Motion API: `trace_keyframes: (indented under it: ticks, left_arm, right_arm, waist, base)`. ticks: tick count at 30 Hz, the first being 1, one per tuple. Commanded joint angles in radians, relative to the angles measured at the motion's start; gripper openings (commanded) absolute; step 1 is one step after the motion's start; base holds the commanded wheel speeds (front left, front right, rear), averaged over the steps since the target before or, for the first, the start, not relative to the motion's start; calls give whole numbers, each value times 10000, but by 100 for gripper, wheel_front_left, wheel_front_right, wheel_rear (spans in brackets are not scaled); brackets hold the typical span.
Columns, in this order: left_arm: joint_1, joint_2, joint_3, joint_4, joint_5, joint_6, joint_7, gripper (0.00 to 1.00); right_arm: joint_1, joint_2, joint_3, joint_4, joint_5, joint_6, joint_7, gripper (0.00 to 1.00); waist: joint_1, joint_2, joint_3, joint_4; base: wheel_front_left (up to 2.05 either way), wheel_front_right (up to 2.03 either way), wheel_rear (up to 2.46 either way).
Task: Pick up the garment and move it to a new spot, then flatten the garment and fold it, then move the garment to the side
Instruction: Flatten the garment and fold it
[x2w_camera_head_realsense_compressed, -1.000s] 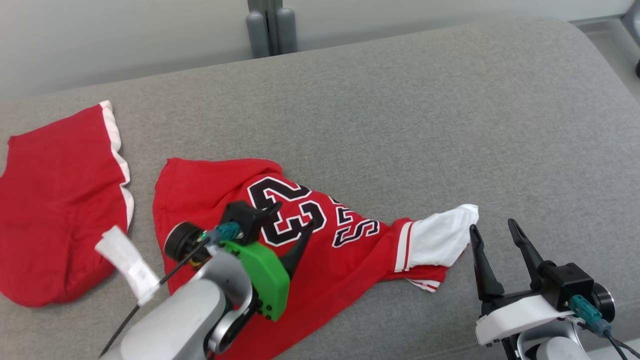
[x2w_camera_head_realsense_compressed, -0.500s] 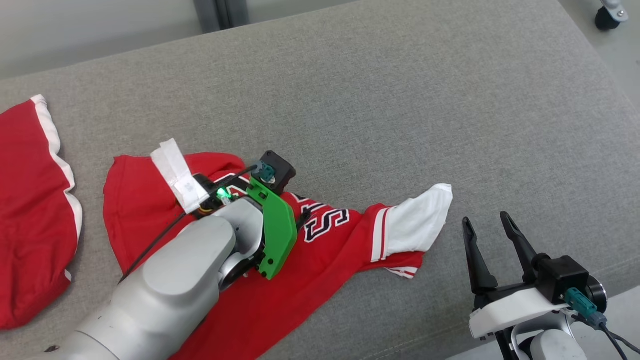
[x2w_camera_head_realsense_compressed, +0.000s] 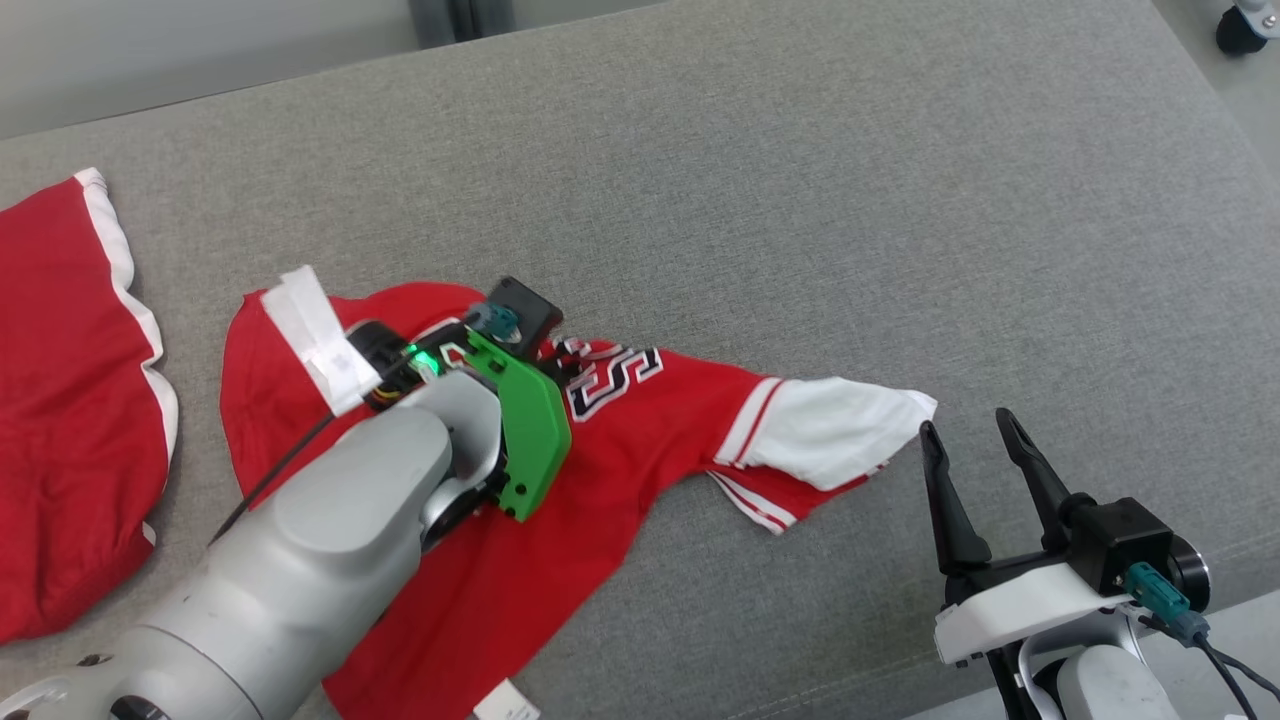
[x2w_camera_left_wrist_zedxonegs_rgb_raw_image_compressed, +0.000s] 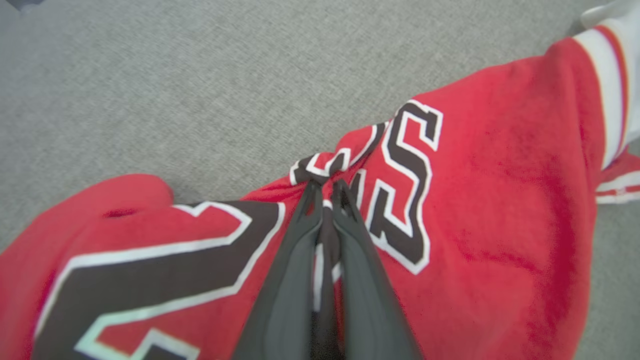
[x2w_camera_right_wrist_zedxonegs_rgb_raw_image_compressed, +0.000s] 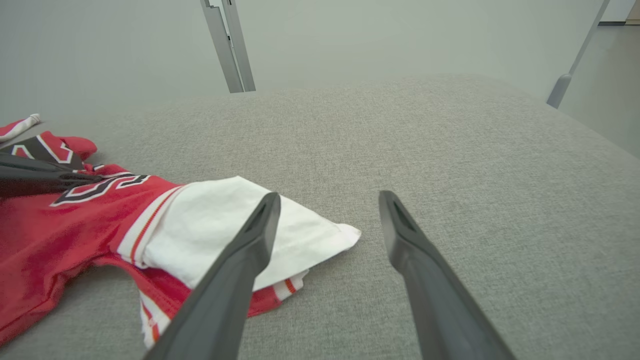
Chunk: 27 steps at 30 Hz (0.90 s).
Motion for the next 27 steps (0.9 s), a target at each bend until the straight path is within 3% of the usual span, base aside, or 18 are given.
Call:
trace_keyframes:
  ticks: [1,10,11,12,13,14,23,27]
  left_arm:
    - [-260,-103,156,213,53,171,-368,0]
    - [-1104,-468,764,1915,626,1078,-3167,0]
    - [-1126,-502,784,2132,649,1144,-3342,8]
    - [-1025,-587,840,2370,531,1088,-3504,39]
    - [-914,-695,936,2563,370,1055,-3539,60]
    - [-825,-760,972,2793,315,983,-3529,100]
    - [-1421,-1377,840,3616,340,1039,-3268,100]
    - [-1568,-1724,603,3155,373,612,-3087,100]
  right_arm:
    - [-109,-16,25,18,-61,-13,-34,100]
    - [-245,-15,147,33,-130,-13,-34,100]
    - [-259,-13,161,43,-134,-14,-34,100]
    - [-251,-16,135,53,-137,-13,-34,100]
    - [-244,-15,123,53,-125,-13,-34,100]
    - [-229,-10,125,55,-99,-13,-34,100]
    - [166,-12,-120,21,72,-13,-34,100]
    - [61,-12,14,50,192,-14,-34,100]
  waist:
    - [0,0,15,38]
    - [0,0,118,-134]
    - [0,0,119,-177]
    - [0,0,114,-212]
    - [0,0,112,-240]
    - [0,0,103,-277]
    - [0,0,-42,-116]
    - [0,0,-63,-99]
  base:
    - [0,0,0]
    - [0,0,0]
    - [0,0,0]
    - [0,0,0]
    - [0,0,0]
    - [0,0,0]
    - [0,0,0]
    - [0,0,0]
